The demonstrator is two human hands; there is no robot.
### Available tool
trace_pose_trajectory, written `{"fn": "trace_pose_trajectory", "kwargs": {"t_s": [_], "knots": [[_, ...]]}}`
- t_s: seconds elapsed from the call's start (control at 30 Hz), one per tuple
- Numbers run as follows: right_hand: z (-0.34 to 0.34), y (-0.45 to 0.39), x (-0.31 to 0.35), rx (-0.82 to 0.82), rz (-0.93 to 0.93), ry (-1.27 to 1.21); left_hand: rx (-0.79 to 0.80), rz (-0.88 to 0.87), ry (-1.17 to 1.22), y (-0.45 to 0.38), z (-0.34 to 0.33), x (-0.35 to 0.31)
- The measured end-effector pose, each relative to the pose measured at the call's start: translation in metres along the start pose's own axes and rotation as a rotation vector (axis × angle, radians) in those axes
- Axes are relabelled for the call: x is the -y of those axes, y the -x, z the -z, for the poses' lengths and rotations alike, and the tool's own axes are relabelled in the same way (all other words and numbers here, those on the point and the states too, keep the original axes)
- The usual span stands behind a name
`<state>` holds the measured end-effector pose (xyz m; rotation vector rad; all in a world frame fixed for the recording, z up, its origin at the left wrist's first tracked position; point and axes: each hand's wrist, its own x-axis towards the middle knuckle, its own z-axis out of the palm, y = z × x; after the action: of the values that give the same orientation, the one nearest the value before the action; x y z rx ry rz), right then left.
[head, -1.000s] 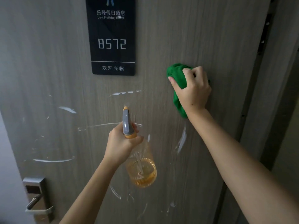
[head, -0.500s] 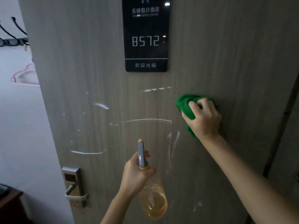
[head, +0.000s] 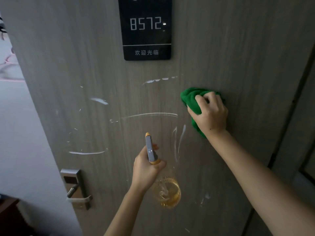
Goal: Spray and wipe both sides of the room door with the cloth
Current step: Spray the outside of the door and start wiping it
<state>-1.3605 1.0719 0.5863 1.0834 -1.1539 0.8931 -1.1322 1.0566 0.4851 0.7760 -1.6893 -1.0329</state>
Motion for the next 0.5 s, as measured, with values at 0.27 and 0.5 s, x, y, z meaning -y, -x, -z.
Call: {"fn": "trace_pose_trajectory", "kwargs": {"t_s": [0.27, 0.5], "knots": [[0.004, -0.001, 0.004, 0.034, -0.036, 0.004, -0.128, -0.009, -0.005, -0.012, 0.050, 0.009], [0.003, 0.000, 0.007, 0.041, -0.083, 0.009, -0.234, -0.081, 0.063, -0.026, 0.107, -0.006]]}}
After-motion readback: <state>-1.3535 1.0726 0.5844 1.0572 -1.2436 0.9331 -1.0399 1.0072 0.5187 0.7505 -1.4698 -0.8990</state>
